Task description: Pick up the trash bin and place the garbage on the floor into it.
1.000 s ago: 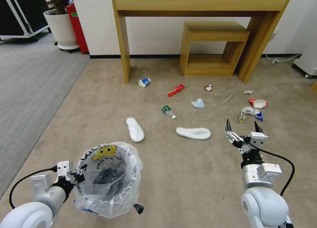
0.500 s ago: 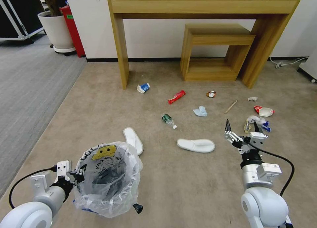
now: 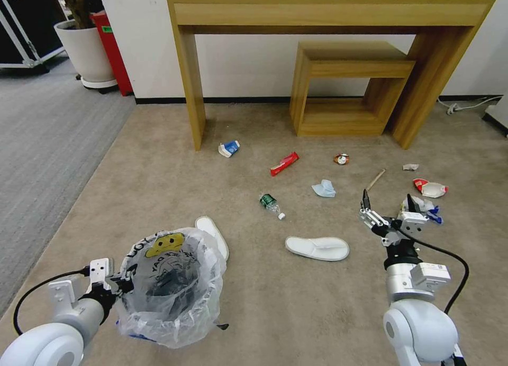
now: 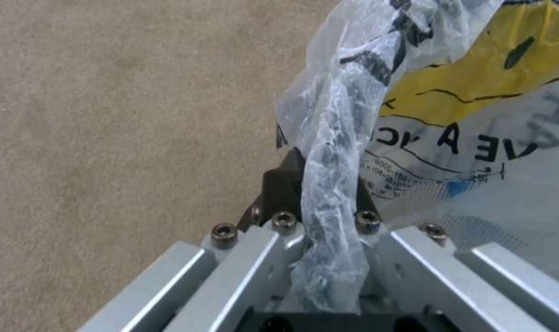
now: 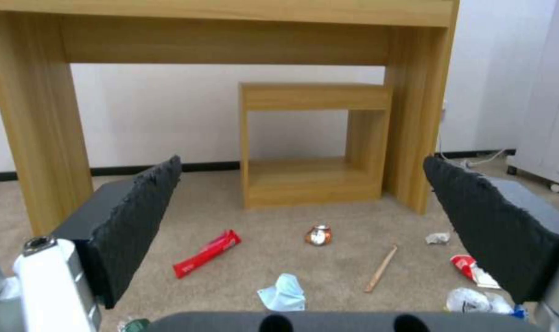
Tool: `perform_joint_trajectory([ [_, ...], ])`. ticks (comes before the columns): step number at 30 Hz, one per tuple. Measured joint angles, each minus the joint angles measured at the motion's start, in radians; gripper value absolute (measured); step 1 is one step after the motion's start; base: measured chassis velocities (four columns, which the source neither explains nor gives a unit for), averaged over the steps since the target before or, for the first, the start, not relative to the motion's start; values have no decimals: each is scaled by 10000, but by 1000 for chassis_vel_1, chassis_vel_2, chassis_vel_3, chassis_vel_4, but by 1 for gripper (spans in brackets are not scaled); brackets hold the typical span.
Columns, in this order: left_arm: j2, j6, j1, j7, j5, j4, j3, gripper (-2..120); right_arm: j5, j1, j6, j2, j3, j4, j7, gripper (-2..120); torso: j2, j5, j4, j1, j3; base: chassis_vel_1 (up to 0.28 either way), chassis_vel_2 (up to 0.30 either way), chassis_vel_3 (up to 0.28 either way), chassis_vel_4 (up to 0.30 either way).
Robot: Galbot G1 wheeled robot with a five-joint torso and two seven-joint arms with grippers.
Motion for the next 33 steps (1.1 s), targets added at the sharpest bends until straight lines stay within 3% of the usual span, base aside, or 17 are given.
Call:
perform_joint_trajectory([
  [23, -41, -55, 93, 46, 75, 68, 12, 1, -129, -21, -46, 29, 54, -67, 45, 100, 0, -1, 0, -1, -1, 9, 6, -9, -7],
  [33, -92, -93, 128, 78, 171, 42, 15, 1, -163, -65, 82, 20, 58, -70, 26, 100, 1, -6, 1, -2, 0, 167, 182, -161, -181],
])
